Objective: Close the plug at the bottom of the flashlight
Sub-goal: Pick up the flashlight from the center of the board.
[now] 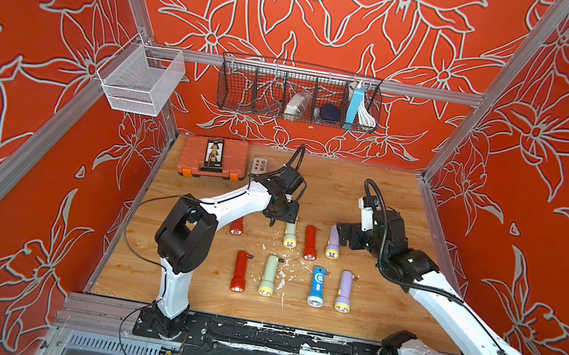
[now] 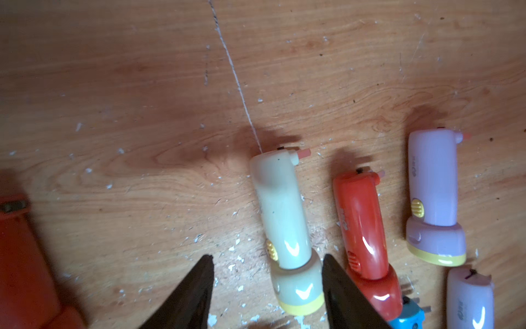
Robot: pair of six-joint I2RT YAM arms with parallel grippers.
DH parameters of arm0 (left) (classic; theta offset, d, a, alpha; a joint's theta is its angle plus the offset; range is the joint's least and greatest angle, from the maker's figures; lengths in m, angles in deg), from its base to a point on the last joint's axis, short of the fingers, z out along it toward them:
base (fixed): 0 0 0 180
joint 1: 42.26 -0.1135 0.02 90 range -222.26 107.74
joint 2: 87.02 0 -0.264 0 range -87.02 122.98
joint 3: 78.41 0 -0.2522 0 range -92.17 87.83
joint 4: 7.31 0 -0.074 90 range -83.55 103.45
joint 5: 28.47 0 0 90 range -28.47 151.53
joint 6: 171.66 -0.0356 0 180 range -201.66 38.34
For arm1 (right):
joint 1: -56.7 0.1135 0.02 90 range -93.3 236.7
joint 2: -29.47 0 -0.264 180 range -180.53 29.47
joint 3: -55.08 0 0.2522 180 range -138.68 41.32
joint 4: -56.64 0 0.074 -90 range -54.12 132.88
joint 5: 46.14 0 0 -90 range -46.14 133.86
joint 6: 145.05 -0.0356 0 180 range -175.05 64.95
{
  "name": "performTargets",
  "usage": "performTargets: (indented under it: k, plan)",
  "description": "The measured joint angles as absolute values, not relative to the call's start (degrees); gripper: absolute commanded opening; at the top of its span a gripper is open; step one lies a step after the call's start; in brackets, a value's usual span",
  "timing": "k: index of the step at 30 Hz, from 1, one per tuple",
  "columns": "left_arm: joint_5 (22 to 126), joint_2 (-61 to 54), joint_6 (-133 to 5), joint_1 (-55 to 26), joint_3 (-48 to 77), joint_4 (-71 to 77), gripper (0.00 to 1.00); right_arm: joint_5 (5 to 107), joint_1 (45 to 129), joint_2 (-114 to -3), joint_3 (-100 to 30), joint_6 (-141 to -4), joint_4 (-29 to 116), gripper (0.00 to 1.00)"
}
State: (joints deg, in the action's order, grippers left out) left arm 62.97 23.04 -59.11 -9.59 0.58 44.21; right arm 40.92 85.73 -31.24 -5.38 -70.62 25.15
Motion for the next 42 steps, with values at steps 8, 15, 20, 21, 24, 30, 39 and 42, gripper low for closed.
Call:
performTargets:
  k: [8, 15, 20, 21, 24, 30, 39, 42]
  plan:
    - [61.39, 29.46, -59.73, -7.25, -4.73, 47.53, 0.61, 42.06, 84.97, -31.15, -5.33, -70.62, 25.34, 0.98]
    - [61.15, 33.44, -59.73, -5.77, -7.33, 48.01, 0.60, 42.51, 84.29, -31.15, -5.31, -70.62, 25.32, 0.98]
    - [60.47, 36.04, -59.70, -5.50, -7.55, 48.08, 0.58, 42.56, 84.14, -31.15, -5.31, -70.62, 25.34, 0.98]
    - [60.32, 36.46, -59.73, -5.50, -7.55, 48.10, 0.57, 42.58, 84.03, -31.15, -5.31, -70.62, 25.34, 0.98]
    - [60.04, 36.98, -59.68, -5.50, -7.53, 48.16, 0.55, 42.67, 83.92, -31.15, -5.31, -70.62, 25.34, 0.98]
    - [59.75, 36.98, -59.64, -5.48, -7.15, 47.97, 0.49, 42.86, 83.92, -31.15, -5.27, -70.62, 25.37, 0.98]
    - [59.21, 36.98, -60.01, -5.42, -6.76, 47.27, 0.21, 42.86, 83.64, -31.15, -5.09, -70.64, 25.32, 0.98]
    - [59.12, 36.98, -60.51, -5.42, -6.76, 47.16, 0.07, 42.86, 83.64, -31.17, -5.11, -70.64, 25.30, 0.98]
